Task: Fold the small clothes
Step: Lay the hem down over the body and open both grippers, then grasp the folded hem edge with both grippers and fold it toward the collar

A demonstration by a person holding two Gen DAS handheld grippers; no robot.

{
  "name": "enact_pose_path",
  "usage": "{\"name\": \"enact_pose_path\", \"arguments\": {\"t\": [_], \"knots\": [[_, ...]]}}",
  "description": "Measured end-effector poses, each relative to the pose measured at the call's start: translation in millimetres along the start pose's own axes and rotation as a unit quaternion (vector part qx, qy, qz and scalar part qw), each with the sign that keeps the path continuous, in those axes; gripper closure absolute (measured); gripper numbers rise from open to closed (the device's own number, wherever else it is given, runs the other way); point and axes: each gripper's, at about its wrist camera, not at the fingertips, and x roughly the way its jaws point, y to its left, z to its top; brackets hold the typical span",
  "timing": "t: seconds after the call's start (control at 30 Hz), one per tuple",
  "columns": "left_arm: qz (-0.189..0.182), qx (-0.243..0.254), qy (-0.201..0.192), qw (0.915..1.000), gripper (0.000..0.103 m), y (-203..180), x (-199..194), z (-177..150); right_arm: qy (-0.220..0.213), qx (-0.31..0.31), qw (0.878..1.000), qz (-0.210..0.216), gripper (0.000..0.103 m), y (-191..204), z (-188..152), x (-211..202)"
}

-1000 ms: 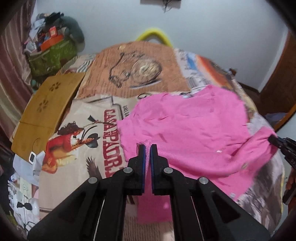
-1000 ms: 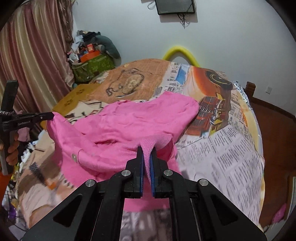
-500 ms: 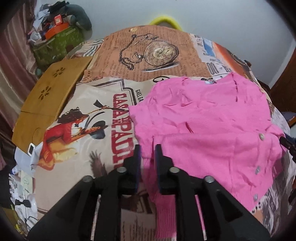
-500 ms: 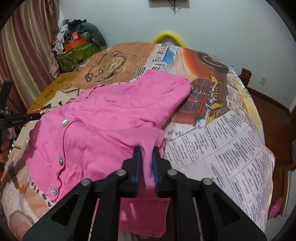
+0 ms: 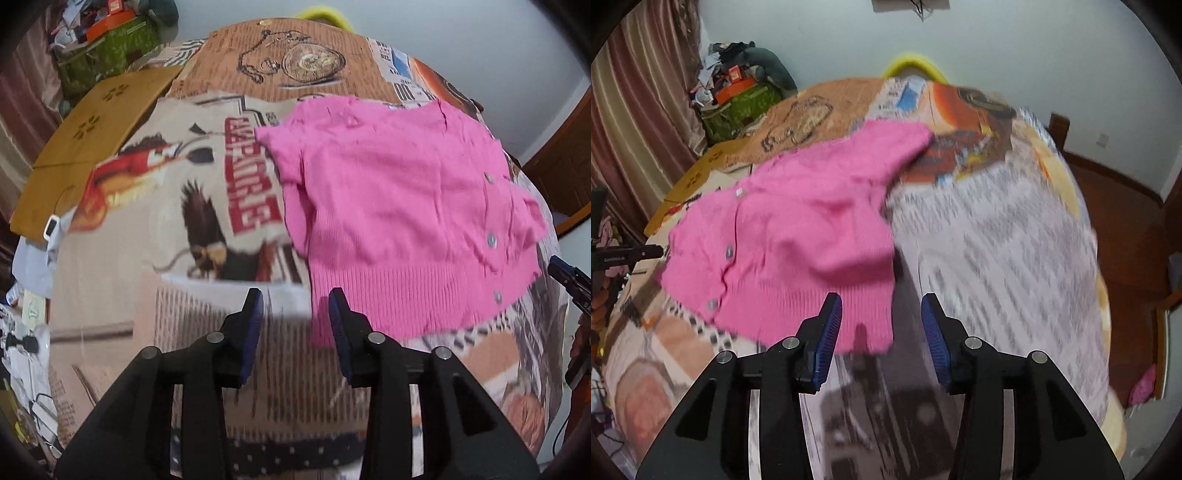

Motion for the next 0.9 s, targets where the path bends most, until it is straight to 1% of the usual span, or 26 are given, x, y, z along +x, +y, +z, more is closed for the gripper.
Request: {"name": "enact_pose_path", "arguments": {"t": [0.13, 0.2, 0.23, 0.3, 0.37, 0.4, 0.43, 0.5, 0.53, 0.57, 0.73, 0.83, 0.9], "knots": [[-0.003, -0.004, 0.014, 0.9999, 0.065, 0.1, 6.6, -8.7, 0.008, -0.008, 1.000, -0.005, 0.062, 2.1, -4.8, 4.7], [-0.004, 0.000, 0.016, 0.9999, 0.065, -2.4, 9.9, -9.9, 0.014, -0.004, 1.000, 0.001, 0.062, 2.1, -4.8, 10.3], [-0.005, 0.000, 0.015, 0.9999, 0.068, -3.7, 10.8, -9.4, 0.019, 0.000, 1.000, 0.007, 0.062, 1.9, -4.9, 14.1], [-0.011, -0.003, 0.016, 0.9998, 0.073, -4.6, 14.5, -8.1, 0.027, 0.007, 0.999, 0.024, 0.062, 2.8, -5.1, 21.0], [-0.018, -0.013, 0.016, 0.9996, 0.084, -3.0, 19.3, -6.3, 0.024, 0.005, 0.999, 0.029, 0.062, 6.1, -3.2, 26.1], [-0.020, -0.016, 0.015, 0.9996, 0.088, -2.1, 20.2, -5.5, 0.025, 0.005, 0.999, 0.029, 0.062, 7.1, -3.1, 28.3], [-0.024, -0.020, 0.014, 0.9994, 0.096, -1.5, 20.6, -4.9, 0.025, 0.007, 0.999, 0.029, 0.063, 7.8, -2.2, 30.9], [-0.027, -0.021, 0.011, 0.9994, 0.099, -2.1, 19.4, -5.1, 0.025, 0.002, 0.999, 0.026, 0.075, 11.2, -1.3, 35.0], [-0.025, -0.018, 0.008, 0.9995, 0.099, -3.3, 18.4, -6.0, 0.027, -0.002, 0.999, 0.024, 0.089, 12.7, -1.7, 37.0], [-0.023, -0.014, 0.005, 0.9996, 0.099, -4.5, 17.0, -7.1, 0.030, -0.005, 0.999, 0.026, 0.095, 15.0, -3.1, 38.1], [-0.023, -0.016, -0.016, 0.9995, 0.100, -1.9, -0.7, -12.9, 0.025, -0.008, 0.999, 0.037, 0.096, 21.0, -7.2, 30.6], [-0.018, -0.019, -0.039, 0.9989, 0.100, 2.7, -18.8, -10.0, 0.008, -0.020, 0.999, 0.038, 0.096, 27.5, -7.1, 16.9], [-0.011, -0.017, -0.063, 0.9978, 0.100, 5.0, -35.5, -3.5, -0.007, -0.027, 0.999, 0.045, 0.096, 29.9, -3.5, 2.9]]}}
